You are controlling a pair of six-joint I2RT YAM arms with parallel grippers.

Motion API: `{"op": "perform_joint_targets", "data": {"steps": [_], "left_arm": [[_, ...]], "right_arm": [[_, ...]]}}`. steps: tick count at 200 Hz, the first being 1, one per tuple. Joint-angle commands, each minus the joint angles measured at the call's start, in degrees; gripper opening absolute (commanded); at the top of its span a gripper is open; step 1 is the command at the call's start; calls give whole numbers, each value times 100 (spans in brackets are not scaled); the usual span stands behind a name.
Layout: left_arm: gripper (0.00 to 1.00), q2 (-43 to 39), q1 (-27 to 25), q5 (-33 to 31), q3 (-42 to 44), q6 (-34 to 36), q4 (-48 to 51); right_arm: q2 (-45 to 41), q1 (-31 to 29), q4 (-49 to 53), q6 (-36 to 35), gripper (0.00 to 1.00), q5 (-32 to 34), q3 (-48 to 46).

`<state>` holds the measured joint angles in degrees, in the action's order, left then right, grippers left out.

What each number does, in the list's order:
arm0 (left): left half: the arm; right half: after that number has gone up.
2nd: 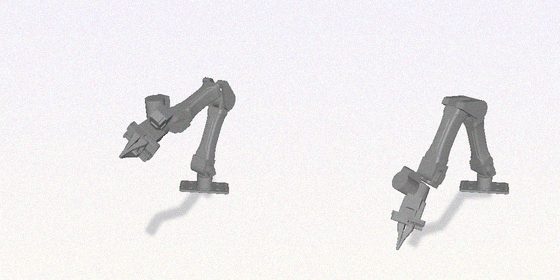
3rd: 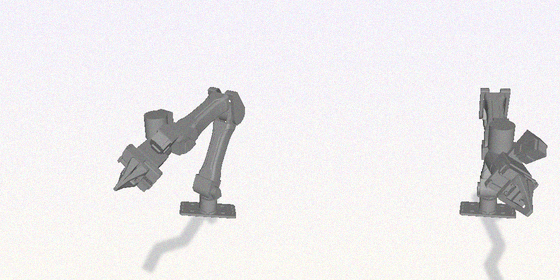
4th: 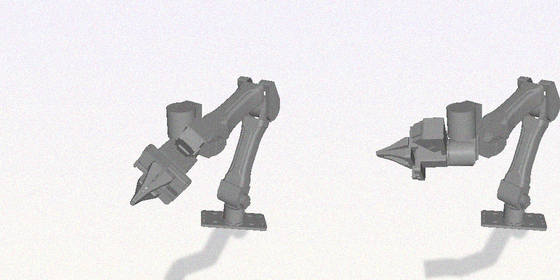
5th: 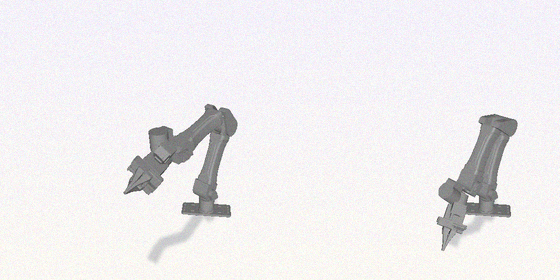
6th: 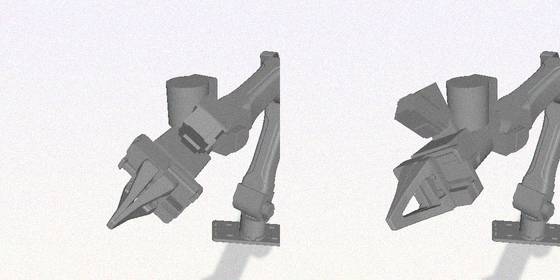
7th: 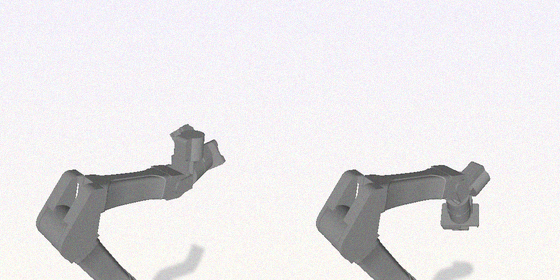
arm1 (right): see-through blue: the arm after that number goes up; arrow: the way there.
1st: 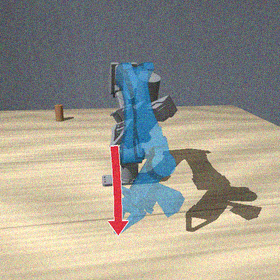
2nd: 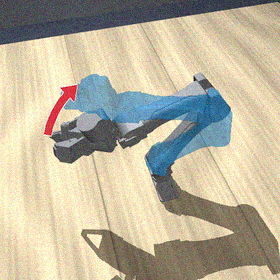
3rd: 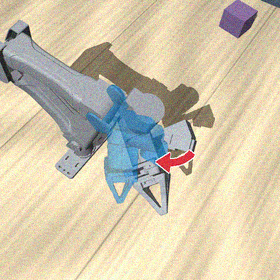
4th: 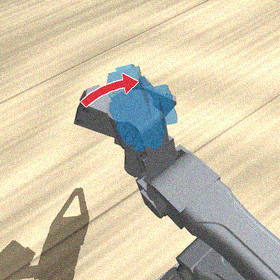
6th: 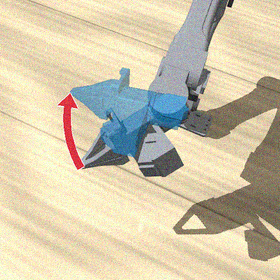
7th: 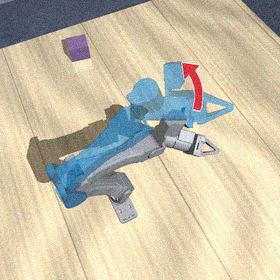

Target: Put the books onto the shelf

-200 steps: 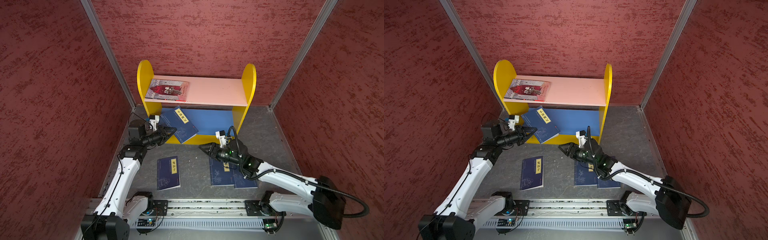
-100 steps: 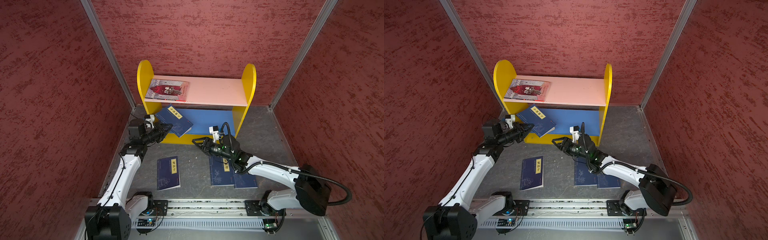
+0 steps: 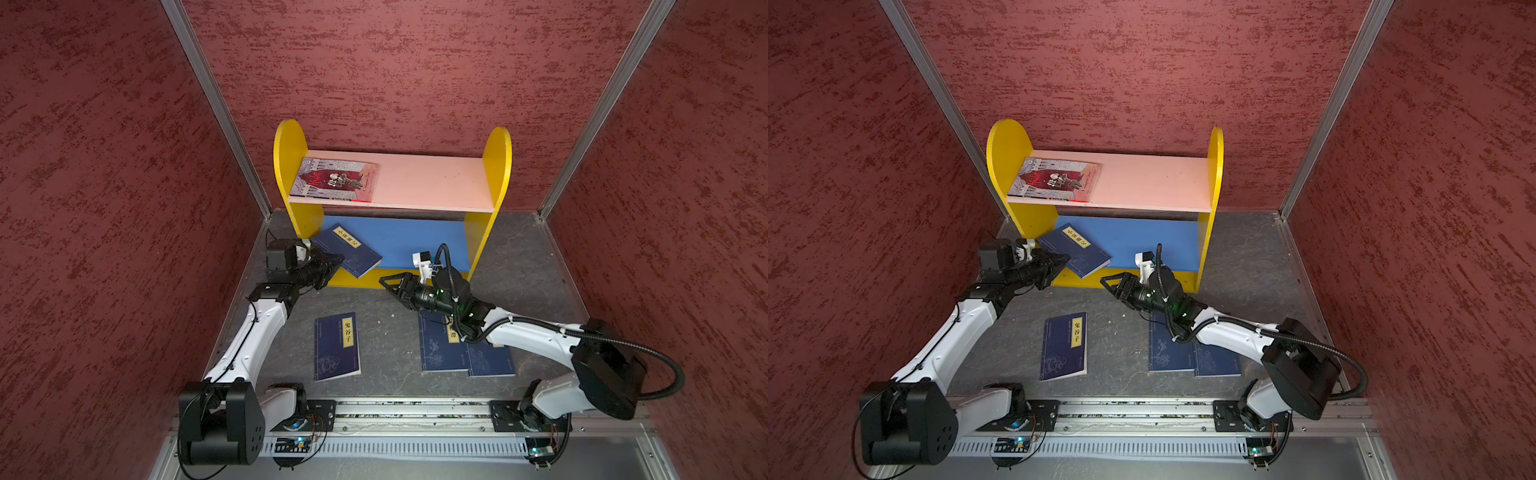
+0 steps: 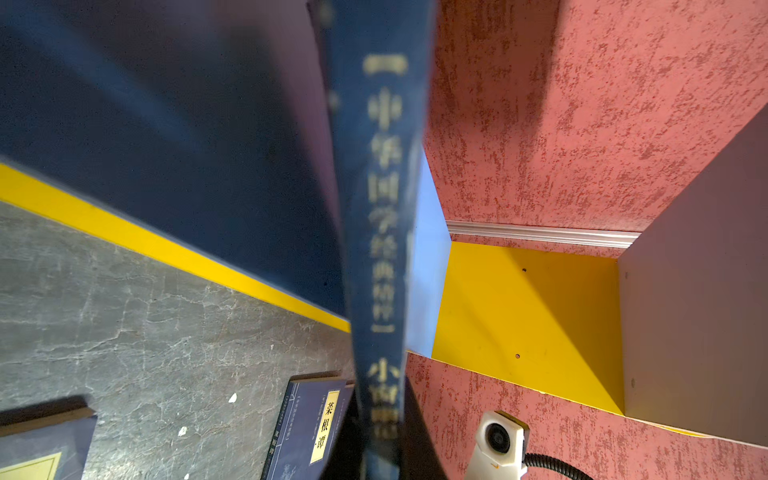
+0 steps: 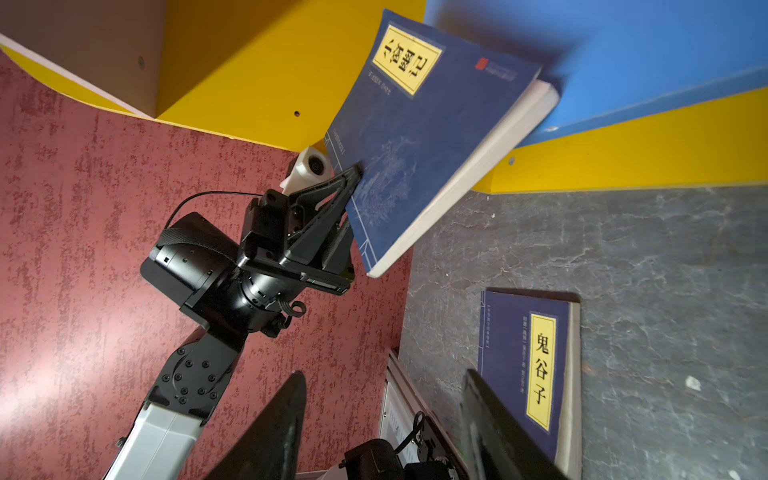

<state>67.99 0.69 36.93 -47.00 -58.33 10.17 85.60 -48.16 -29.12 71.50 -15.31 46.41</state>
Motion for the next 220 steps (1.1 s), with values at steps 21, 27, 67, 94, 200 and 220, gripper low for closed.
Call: {"op": "perform_joint_targets", "data": {"steps": [21, 27, 67, 94, 200, 220], "left_arm": [[4, 364, 133, -238, 99, -151, -324], [5, 373, 144, -234, 104, -168, -311], [6, 288, 134, -239, 180, -219, -262], [7, 225, 133, -229, 326, -360, -378], [10, 206, 151, -142, 521, -783, -670], [10, 215, 168, -100, 552, -879, -727]], "right_arm": [[498, 10, -396, 209, 58, -10, 427], [579, 10, -414, 220, 57, -36, 483], [918, 19, -511, 270, 54, -13, 769], [1047, 26, -562, 324, 53, 120, 800], [1871, 88, -1148, 610, 49, -23, 1213], [2074, 88, -1205, 666, 47, -40, 1406]]}}
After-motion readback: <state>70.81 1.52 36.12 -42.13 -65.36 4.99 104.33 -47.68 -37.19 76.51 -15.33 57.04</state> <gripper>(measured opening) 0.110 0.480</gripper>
